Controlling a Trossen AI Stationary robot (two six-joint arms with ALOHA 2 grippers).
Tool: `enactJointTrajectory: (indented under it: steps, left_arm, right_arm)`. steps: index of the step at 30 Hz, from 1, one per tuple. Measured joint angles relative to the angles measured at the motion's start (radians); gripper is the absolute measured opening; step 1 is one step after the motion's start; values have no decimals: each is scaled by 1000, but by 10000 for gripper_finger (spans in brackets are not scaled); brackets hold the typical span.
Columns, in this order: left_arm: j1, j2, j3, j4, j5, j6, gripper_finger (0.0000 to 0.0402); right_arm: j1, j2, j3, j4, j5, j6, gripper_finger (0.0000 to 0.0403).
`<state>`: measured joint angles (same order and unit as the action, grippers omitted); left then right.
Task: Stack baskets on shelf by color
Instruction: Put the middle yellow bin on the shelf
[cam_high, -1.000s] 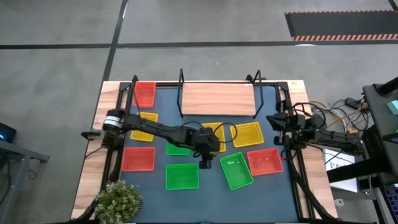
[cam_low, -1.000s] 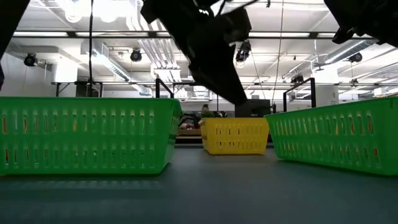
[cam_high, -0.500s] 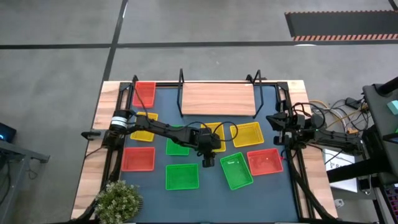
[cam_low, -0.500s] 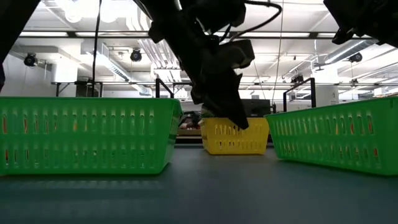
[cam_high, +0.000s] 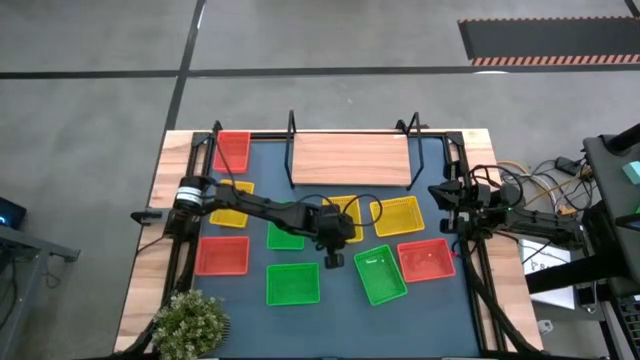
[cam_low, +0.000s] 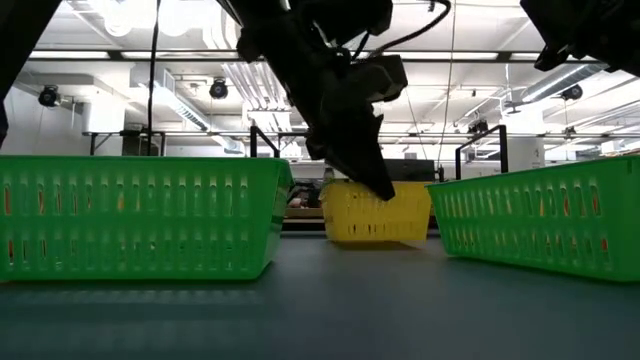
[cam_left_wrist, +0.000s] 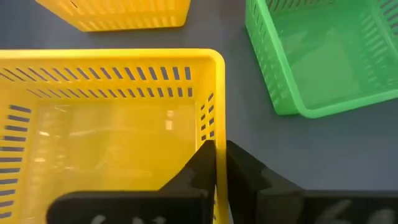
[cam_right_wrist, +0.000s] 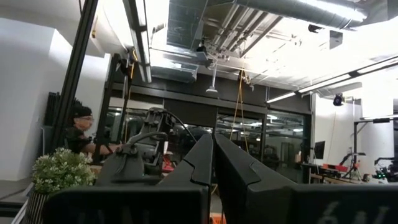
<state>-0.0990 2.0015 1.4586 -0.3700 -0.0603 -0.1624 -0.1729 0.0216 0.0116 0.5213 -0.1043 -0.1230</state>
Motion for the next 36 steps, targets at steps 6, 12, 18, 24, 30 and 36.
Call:
enactJointTrajectory:
  steps: [6,12,18,24,30,36]
  left_arm:
    - [0,-84,41,-78,-55,149,1]
    - [11,-192,41,-120,-172,332,1]
    - [98,-242,24,-138,-208,469,0]
    - [231,-238,-26,-135,-191,570,0]
    - [345,-238,-81,-101,-181,592,0]
    - [398,-238,-97,-90,-170,622,0]
  right_arm:
    - [0,0,0,1,0,0,9]
    - [0,0,0,1,0,0,9]
    - [0,0,0,0,0,0,9]
    - [0,0,0,0,0,0,9]
    - [0,1,0,-10,0,-1,9]
    - [0,1,0,-25,0,0,9]
